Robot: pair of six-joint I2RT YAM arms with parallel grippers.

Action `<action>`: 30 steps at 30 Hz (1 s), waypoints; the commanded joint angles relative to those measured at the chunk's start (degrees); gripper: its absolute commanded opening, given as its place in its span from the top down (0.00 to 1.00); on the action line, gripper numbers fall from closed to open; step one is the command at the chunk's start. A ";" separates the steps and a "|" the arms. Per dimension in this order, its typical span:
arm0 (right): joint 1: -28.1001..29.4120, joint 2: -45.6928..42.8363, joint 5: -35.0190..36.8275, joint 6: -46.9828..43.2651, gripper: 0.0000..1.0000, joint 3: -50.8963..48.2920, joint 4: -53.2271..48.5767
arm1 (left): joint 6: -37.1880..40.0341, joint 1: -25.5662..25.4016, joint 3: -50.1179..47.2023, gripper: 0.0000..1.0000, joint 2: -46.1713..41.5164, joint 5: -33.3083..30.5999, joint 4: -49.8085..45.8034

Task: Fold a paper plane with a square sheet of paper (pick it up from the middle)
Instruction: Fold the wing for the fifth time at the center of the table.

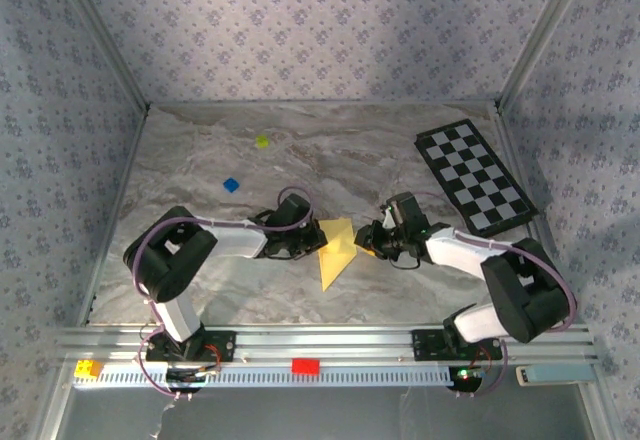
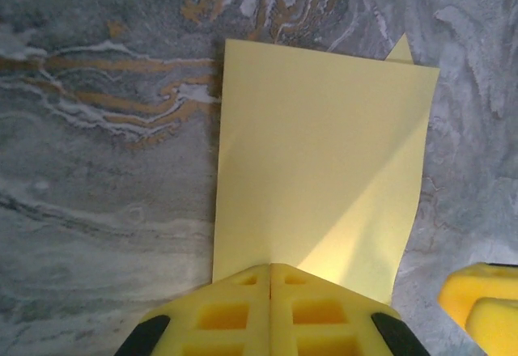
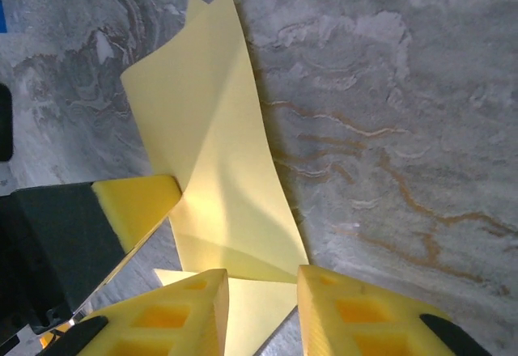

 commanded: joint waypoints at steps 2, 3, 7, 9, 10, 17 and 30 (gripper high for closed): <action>-0.96 2.44 -2.88 -1.62 0.68 2.10 -1.80 | -0.04 0.81 -4.78 0.94 1.17 0.85 1.51; -1.12 2.92 -3.54 -1.72 0.68 2.45 -1.75 | -0.17 0.95 -5.34 0.94 1.27 1.39 2.48; -0.90 5.56 -5.12 -1.32 0.66 3.79 -2.03 | -0.49 1.61 -6.25 0.95 1.55 2.19 4.42; -0.90 6.34 -5.67 -1.15 0.66 3.96 -1.57 | -0.46 1.66 -6.16 0.95 1.47 2.29 4.45; -0.95 6.67 -6.07 -1.12 0.66 4.09 -1.60 | -0.47 1.70 -6.15 0.95 1.31 2.22 4.51; -0.81 5.87 -5.51 -0.39 0.65 3.87 -3.52 | 0.01 1.63 -6.57 0.96 -0.20 1.23 3.63; -0.38 4.74 -4.21 0.59 0.64 2.99 -3.44 | -0.75 1.60 -7.30 0.96 -1.59 0.79 3.83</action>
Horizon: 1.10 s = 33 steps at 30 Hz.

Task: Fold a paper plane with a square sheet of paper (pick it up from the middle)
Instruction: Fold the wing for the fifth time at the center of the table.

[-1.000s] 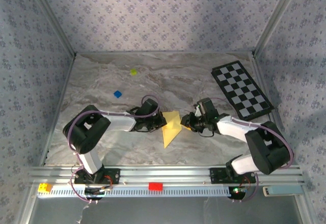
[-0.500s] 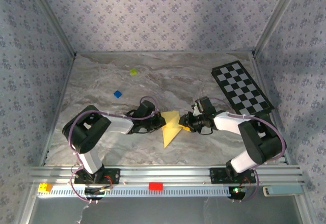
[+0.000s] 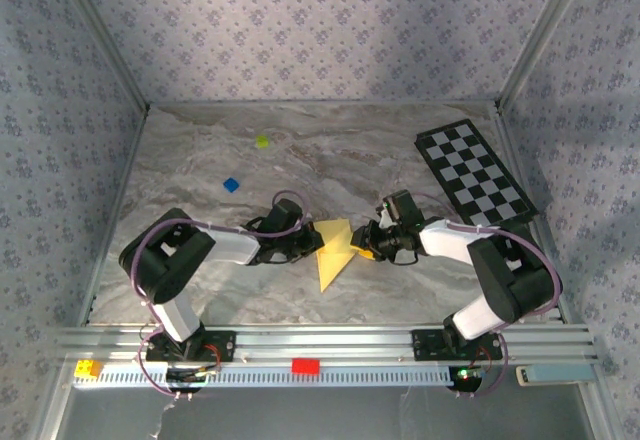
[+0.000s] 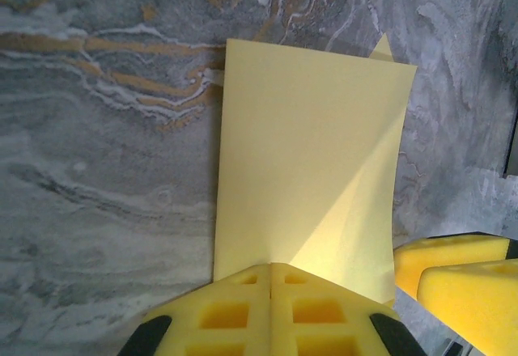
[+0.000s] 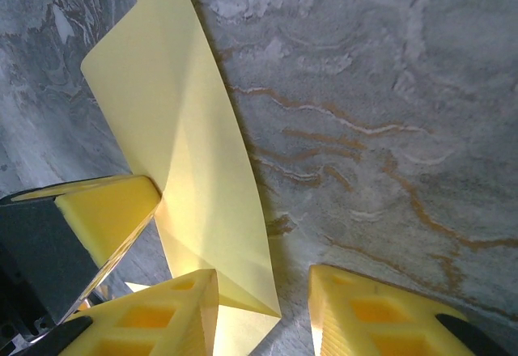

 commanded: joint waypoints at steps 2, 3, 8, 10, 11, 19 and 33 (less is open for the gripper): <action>0.48 -1.62 0.71 0.75 0.64 -0.08 -1.94 | -0.10 0.23 -1.71 0.96 -0.50 -2.08 -5.04; 0.42 -1.65 0.55 0.89 0.65 -0.17 -1.79 | -0.09 0.28 -1.73 0.96 -0.54 -2.16 -5.05; 0.46 -1.83 -0.56 1.68 0.64 -0.81 -0.59 | -0.23 0.28 -1.29 0.96 -0.28 -1.92 -5.20; 0.60 -1.83 -1.16 2.30 0.64 -1.17 0.43 | -0.36 0.23 -1.20 0.96 -0.34 -1.85 -5.27; 0.63 -1.90 -1.45 2.48 0.63 -1.28 0.77 | -0.41 0.28 -1.27 0.96 -0.37 -1.92 -5.28; 0.58 -1.20 -4.38 3.35 0.63 -1.35 3.75 | -0.34 0.26 -0.93 0.96 -0.22 -1.84 -5.54; 0.80 -0.22 -0.61 3.01 0.64 -0.72 -0.96 | -0.25 0.28 -1.02 0.97 -0.47 -1.92 -5.56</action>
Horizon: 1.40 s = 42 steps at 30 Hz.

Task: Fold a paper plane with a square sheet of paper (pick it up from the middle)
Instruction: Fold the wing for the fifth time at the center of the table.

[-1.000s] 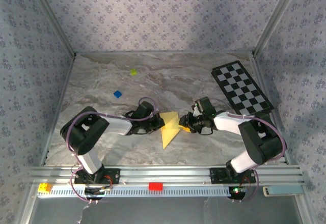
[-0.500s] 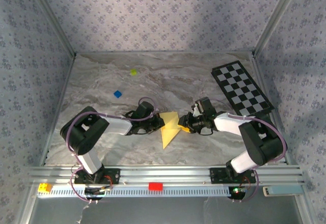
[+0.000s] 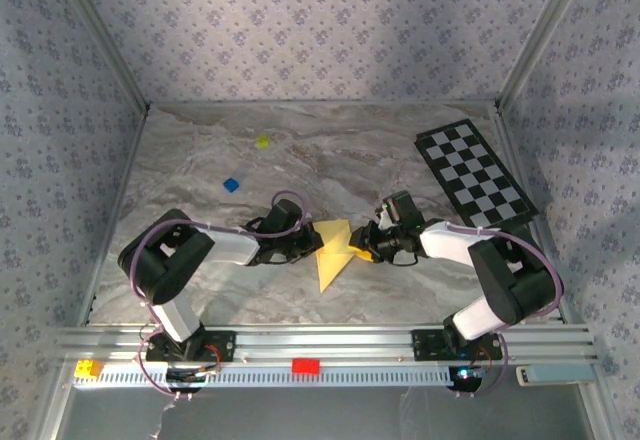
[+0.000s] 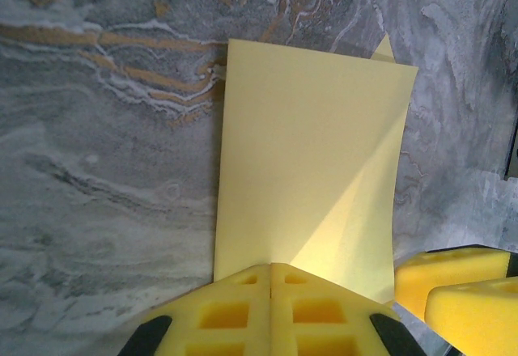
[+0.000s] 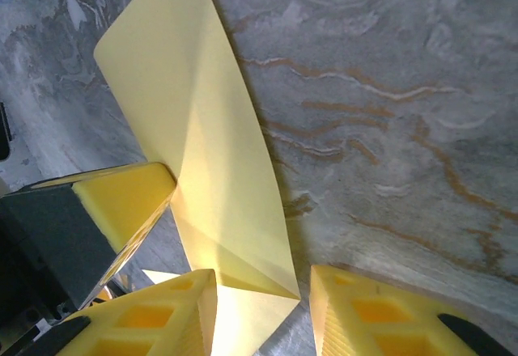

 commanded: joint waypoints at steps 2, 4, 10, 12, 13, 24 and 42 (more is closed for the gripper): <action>0.40 0.76 0.22 -0.01 0.64 0.10 -1.01 | 0.18 0.27 -0.85 0.97 -0.21 -1.58 -5.38; 0.69 1.56 -1.63 0.06 0.64 0.74 -0.03 | 0.17 0.23 -0.85 0.97 -0.22 -1.53 -5.40; 1.42 3.90 -4.65 0.32 0.64 2.33 2.74 | 0.26 0.18 -0.56 0.97 -0.13 -1.44 -5.35; 1.19 3.79 -4.76 0.58 0.64 2.28 3.85 | 0.23 0.18 -0.54 0.97 -0.22 -1.35 -5.35; 1.23 3.61 -4.95 0.63 0.64 2.21 4.72 | 0.24 0.17 -0.56 0.97 -0.36 -1.44 -5.38; -0.48 6.86 -9.97 -2.09 0.64 3.40 11.14 | 0.67 0.13 0.03 0.97 -0.04 -1.26 -5.84; -3.42 13.83 -14.80 -7.01 0.74 7.72 9.72 | 0.91 0.17 0.44 0.97 0.06 -1.09 -6.19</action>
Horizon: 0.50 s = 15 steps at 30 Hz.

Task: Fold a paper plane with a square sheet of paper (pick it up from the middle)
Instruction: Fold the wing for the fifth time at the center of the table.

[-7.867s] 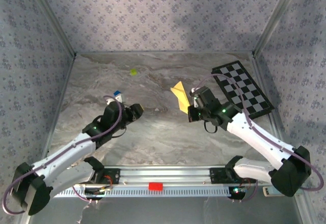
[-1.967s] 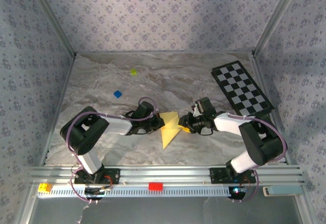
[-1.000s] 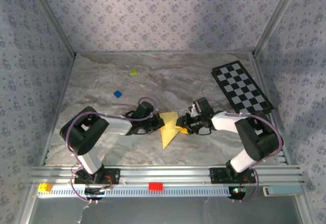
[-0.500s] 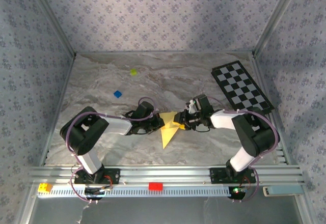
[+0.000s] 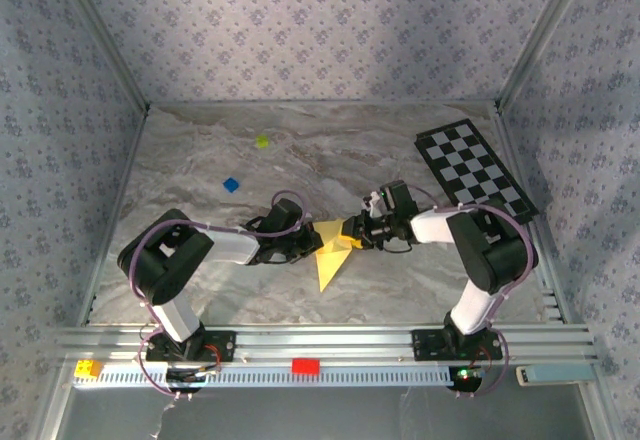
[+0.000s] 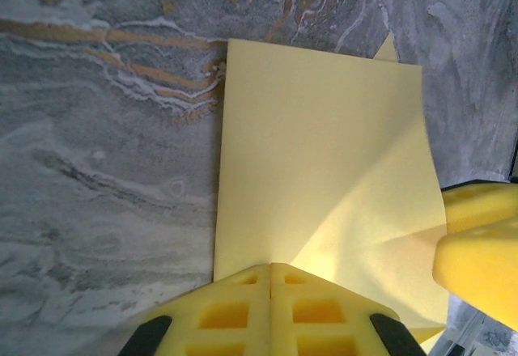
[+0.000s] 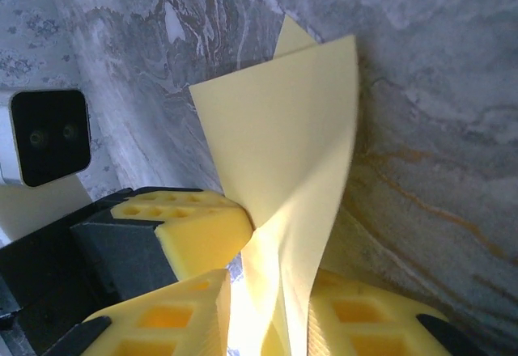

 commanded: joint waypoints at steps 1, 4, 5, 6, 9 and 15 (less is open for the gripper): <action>-0.66 1.64 -2.31 -2.34 0.75 1.78 -1.12 | 0.95 0.12 0.03 0.97 0.22 -1.10 -4.85; -1.02 2.35 -2.44 -2.34 0.79 2.09 -1.31 | 1.02 0.13 0.17 0.97 0.05 -1.03 -4.80; -1.10 2.38 -2.53 -2.32 0.81 2.08 -1.23 | 0.99 0.20 0.19 0.96 0.06 -1.04 -4.88; -1.18 2.39 -2.37 -2.44 0.83 2.16 -1.51 | 1.01 0.08 0.20 0.96 -0.13 -1.04 -4.78; -1.63 2.21 -1.58 -2.97 0.92 2.15 -3.00 | 1.33 -0.06 0.13 0.93 -0.89 -1.02 -3.96; -2.31 -0.28 1.55 -0.07 1.00 0.30 -2.65 | 3.74 -1.35 0.69 0.69 -5.96 -3.87 -4.50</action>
